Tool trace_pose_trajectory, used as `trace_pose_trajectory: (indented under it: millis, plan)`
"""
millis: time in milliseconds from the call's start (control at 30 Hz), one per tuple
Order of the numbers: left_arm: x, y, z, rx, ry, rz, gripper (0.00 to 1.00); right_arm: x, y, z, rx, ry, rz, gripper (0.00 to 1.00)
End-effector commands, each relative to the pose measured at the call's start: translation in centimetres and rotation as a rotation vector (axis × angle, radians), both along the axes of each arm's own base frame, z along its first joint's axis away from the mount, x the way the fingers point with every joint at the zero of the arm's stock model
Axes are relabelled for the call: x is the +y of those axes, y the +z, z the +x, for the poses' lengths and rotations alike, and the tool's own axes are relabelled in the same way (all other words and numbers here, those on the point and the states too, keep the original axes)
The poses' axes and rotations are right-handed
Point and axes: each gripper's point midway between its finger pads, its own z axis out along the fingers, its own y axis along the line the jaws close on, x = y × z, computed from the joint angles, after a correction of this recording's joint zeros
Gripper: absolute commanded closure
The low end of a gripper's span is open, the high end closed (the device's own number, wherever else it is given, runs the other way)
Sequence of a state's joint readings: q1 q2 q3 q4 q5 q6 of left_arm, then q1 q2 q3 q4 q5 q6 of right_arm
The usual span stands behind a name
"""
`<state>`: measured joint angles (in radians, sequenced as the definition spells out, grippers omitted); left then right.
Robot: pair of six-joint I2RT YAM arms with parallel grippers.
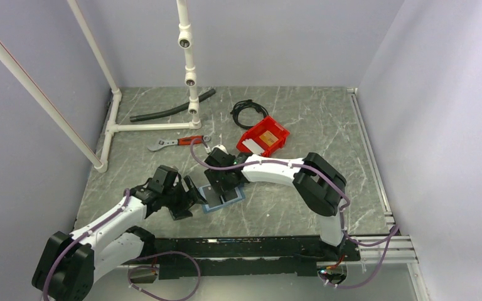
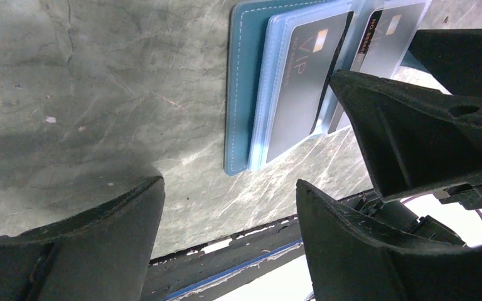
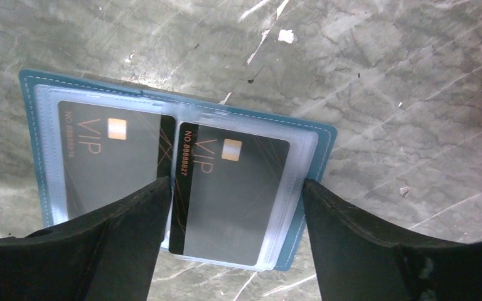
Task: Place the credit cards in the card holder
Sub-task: Close the card holder at the center of the board.
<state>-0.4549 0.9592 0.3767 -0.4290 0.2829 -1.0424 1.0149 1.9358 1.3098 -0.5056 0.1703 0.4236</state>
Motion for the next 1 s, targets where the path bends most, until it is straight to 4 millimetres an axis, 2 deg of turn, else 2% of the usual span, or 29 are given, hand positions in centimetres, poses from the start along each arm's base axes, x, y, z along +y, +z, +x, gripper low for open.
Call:
trace_pose_trajectory:
  millis: [0, 133, 200, 267, 300, 367, 433, 567, 633, 733, 833, 900, 967]
  plan:
    - [-0.2, 0.3, 0.3, -0.012, 0.005, -0.013, 0.19, 0.1, 0.1, 0.0, 0.019, -0.015, 0.034, 0.28]
    - [-0.5, 0.2, 0.4, -0.009, 0.001, -0.027, 0.21, 0.3, 0.8, 0.0, 0.018, -0.012, 0.076, 0.51]
    - [-0.7, 0.0, 0.5, -0.006, 0.002, -0.034, 0.21, 0.3, 0.8, 0.1, 0.023, -0.009, 0.080, 0.55]
    - [-0.9, 0.0, 0.7, -0.005, 0.000, -0.042, 0.22, 0.4, 0.8, 0.0, 0.027, -0.006, 0.083, 0.55]
    - [-1.1, -0.1, 0.9, -0.007, -0.002, -0.049, 0.23, 0.5, 0.9, -0.1, 0.030, 0.001, 0.090, 0.53]
    - [-1.5, 0.1, 1.2, -0.021, -0.009, -0.068, 0.23, 0.8, 1.3, -0.3, 0.037, 0.012, 0.115, 0.39]
    - [-1.9, 0.7, 1.7, -0.047, -0.018, -0.090, 0.25, 1.2, 2.0, -0.4, 0.054, 0.019, 0.163, 0.32]
    - [-3.0, 2.8, 3.1, -0.158, -0.046, -0.156, 0.29, 1.1, 3.5, -0.6, 0.111, 0.006, 0.302, 0.23]
    - [-3.4, 4.2, 4.0, -0.221, -0.055, -0.178, 0.30, 0.9, 5.2, -0.4, 0.125, 0.005, 0.380, 0.20]
    - [-3.7, 5.7, 4.9, -0.276, -0.072, -0.187, 0.31, -0.2, 7.9, 0.4, 0.124, -0.016, 0.491, 0.17]
    - [-4.4, 6.7, 5.4, -0.299, -0.101, -0.209, 0.31, -2.5, 10.1, 1.6, 0.102, -0.056, 0.544, 0.16]
    - [-4.2, 6.3, 5.4, -0.265, -0.095, -0.179, 0.32, -4.0, 10.1, 2.0, 0.086, -0.061, 0.530, 0.15]
    - [-3.1, 5.5, 5.1, -0.213, -0.054, -0.113, 0.24, -4.6, 9.6, 1.8, 0.082, -0.031, 0.493, 0.15]
